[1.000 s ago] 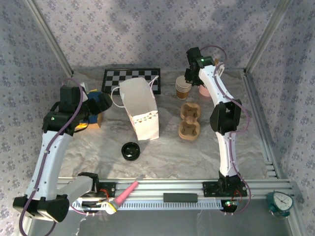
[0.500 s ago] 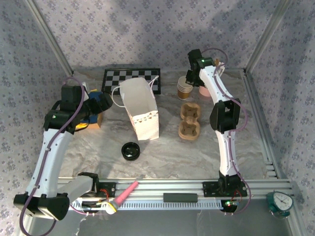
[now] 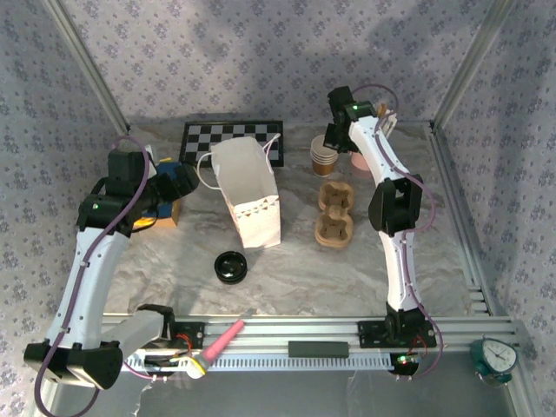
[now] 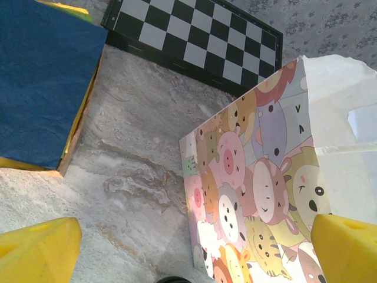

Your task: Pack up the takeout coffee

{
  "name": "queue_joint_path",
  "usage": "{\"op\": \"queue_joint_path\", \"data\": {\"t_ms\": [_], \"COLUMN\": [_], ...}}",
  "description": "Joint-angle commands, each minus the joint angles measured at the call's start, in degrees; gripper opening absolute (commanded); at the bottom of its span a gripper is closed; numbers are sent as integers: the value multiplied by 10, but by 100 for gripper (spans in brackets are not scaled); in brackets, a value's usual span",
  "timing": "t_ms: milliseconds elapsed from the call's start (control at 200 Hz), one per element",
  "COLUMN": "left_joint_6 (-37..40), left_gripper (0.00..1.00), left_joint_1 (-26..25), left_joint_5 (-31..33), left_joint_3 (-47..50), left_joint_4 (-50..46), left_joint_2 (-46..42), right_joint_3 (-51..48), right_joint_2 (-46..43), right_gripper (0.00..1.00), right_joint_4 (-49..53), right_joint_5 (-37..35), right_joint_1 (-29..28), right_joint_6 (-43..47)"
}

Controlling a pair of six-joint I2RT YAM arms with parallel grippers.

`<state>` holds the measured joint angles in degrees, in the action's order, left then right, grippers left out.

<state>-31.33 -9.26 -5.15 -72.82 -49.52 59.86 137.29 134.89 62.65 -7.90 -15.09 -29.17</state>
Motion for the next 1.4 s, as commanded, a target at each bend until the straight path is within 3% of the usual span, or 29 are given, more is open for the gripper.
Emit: {"op": "queue_joint_path", "data": {"t_ms": [0,115,300,575,715,1184,1394], "left_joint_6": [9,9,10,3,-1,-33,-43], "left_gripper": [100,100,100,100,99,85,79], "left_joint_1": [3,4,4,2,-24,-272,-391], "left_joint_5": [-6,-6,-9,-17,-8,89,127], "left_joint_3": [-16,-18,-21,-21,-50,-178,-205], "left_joint_4": [4,3,-1,0,-7,19,43], "left_joint_2": [-6,-9,-13,-18,-21,43,99], "right_joint_3": [12,8,-6,-70,-134,-358,-473], "right_joint_2": [-32,-43,-78,-92,-133,-291,-360], "right_gripper": [0,0,0,0,0,0,0], "right_joint_4": [5,-4,0,-3,-25,-70,-88], "right_joint_5": [25,51,34,36,34,75,80], "right_joint_1": [2,2,-15,-30,-49,-89,-72], "right_joint_6": [-12,-22,-21,-11,-3,-9,-8]}}
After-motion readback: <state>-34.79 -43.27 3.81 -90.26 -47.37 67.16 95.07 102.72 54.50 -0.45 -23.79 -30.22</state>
